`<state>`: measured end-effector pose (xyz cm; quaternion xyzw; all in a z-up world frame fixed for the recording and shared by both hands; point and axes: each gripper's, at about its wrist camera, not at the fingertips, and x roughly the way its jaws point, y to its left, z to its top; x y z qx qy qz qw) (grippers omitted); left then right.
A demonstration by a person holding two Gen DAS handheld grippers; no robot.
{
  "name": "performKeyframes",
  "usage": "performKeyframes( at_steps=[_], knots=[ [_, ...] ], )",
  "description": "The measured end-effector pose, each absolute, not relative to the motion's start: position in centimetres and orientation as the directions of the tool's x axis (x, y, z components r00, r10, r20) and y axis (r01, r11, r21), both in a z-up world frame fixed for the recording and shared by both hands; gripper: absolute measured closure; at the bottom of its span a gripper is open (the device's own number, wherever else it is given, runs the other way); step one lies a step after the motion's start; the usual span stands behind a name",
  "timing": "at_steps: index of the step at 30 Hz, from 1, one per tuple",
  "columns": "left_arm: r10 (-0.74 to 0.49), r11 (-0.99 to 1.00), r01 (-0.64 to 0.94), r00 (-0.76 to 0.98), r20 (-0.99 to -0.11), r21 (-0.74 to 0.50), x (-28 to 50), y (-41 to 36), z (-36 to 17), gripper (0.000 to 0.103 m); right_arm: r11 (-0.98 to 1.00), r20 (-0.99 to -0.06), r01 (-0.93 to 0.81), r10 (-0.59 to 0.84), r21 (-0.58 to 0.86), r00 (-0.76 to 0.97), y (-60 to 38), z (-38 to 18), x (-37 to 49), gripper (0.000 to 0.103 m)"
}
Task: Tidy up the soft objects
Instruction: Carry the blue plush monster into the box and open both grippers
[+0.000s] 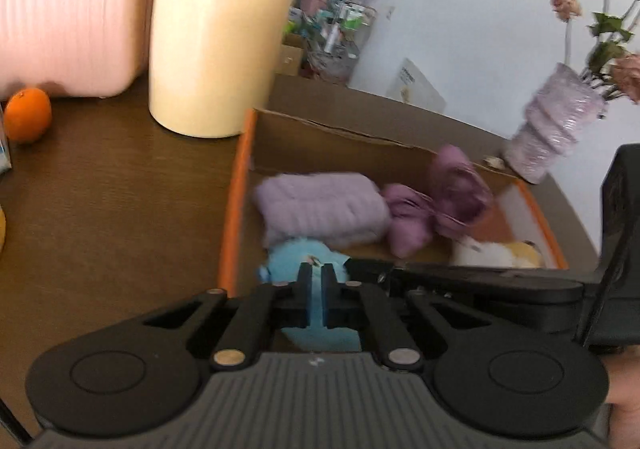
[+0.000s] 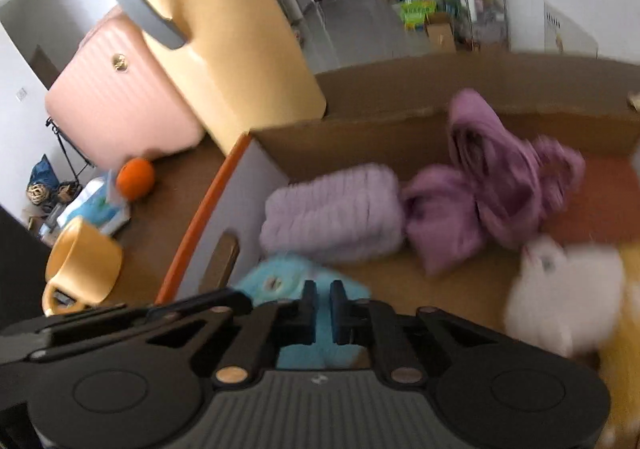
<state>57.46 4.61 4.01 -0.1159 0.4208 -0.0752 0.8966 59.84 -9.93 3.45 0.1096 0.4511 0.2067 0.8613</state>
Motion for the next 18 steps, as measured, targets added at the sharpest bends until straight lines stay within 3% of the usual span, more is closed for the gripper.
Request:
performKeyframes(
  at_steps=[2, 6, 10, 16, 18],
  knots=[
    [-0.244, 0.958, 0.042, 0.643, -0.726, -0.284, 57.6, 5.5, 3.8, 0.097, 0.878, -0.720, -0.257, 0.479, 0.405, 0.503, -10.1, 3.2, 60.2, 0.089],
    [-0.247, 0.959, 0.071, 0.679, -0.691, -0.273, 56.6, 6.6, 4.9, 0.090, 0.873, -0.690, -0.304, 0.488, 0.381, 0.534, -10.4, 4.5, 59.6, 0.073],
    [-0.209, 0.970, 0.071, 0.726, -0.655, -0.231, 55.2, 6.9, 7.0, 0.065, 0.886, -0.669, -0.340, 0.461, 0.315, 0.583, -12.0, 7.1, 57.4, 0.067],
    [-0.099, 0.995, 0.073, 0.803, -0.587, -0.067, 50.1, 6.2, 10.1, 0.038, 0.937, -0.630, -0.321, 0.333, 0.139, 0.702, -17.7, 11.4, 51.5, 0.045],
    [-0.051, 0.998, 0.059, 0.848, -0.528, -0.002, 47.5, 5.6, 10.9, 0.027, 0.950, -0.594, -0.302, 0.286, 0.075, 0.752, -19.7, 12.4, 48.9, 0.037]
  ],
)
